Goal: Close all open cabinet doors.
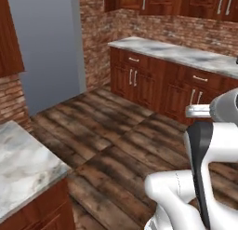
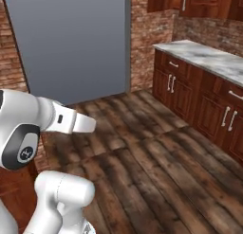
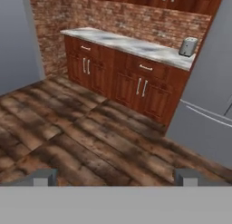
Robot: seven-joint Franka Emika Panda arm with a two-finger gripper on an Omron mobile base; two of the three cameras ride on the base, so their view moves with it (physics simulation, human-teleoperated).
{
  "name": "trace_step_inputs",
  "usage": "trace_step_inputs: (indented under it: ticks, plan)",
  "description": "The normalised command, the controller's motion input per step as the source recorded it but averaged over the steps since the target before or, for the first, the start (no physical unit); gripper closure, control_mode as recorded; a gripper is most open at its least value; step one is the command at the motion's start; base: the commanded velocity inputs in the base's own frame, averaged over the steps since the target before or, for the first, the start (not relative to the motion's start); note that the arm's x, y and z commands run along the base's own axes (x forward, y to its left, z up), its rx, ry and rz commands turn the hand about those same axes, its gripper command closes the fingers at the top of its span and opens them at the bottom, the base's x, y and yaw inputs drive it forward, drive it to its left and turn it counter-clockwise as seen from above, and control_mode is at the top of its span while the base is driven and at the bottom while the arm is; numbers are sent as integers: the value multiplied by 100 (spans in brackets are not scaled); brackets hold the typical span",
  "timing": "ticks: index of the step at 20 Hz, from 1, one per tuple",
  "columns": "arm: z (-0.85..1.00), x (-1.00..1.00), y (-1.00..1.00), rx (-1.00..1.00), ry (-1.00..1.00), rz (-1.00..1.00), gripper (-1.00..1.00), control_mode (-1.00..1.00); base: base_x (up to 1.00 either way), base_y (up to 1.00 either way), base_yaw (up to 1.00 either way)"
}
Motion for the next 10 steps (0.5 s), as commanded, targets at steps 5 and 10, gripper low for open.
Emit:
trace_step_inputs:
  ticks: [5, 10]
  plan:
    - [0, 0, 0, 0, 0, 0, -100, 100, 74, -47, -21]
    - [0, 0, 0, 0, 0, 0, -100, 100, 92, -20, -27]
